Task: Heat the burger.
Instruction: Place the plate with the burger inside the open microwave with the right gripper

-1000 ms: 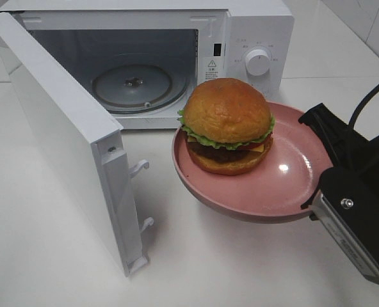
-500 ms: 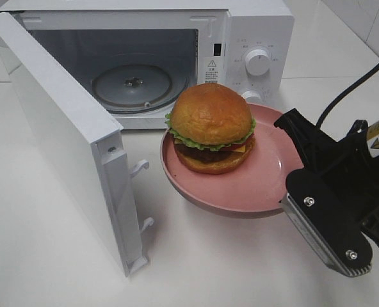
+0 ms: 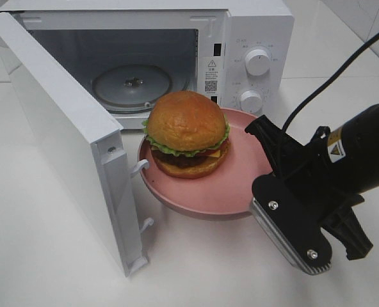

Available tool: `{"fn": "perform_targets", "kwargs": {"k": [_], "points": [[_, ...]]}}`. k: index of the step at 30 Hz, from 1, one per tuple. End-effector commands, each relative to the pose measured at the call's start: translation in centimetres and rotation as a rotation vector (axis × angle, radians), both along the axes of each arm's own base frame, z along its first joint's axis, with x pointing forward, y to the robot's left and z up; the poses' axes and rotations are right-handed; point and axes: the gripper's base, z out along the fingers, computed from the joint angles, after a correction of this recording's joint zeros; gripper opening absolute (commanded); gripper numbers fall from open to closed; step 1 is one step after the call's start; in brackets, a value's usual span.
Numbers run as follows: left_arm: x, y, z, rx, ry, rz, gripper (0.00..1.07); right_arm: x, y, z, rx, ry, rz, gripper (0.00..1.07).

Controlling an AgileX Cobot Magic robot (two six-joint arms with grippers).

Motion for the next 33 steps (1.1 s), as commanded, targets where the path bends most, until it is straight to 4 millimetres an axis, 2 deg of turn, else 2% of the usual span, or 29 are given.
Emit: {"fn": "perform_targets", "kwargs": {"k": [1,4,6,20,33], "points": [[-0.3,-0.1,0.1,-0.007,-0.037,-0.009,0.78,1.7,1.4,0.9,0.058,-0.065,-0.009,0.00],[-0.3,-0.1,0.1,-0.007,-0.037,-0.009,0.78,1.9,1.5,0.9,0.059,-0.062,-0.013,0.00],[-0.3,-0.1,0.1,-0.007,-0.037,-0.009,0.78,2.9,2.3,0.8,0.054,-0.054,-0.014,0.00],[-0.3,-0.1,0.1,-0.007,-0.037,-0.009,0.78,5.7,4.5,1.3,0.069,-0.073,-0.014,0.00],[-0.3,-0.1,0.1,-0.007,-0.037,-0.009,0.78,8.4,6.6,0.7,0.036,-0.030,-0.012,0.00]]}}
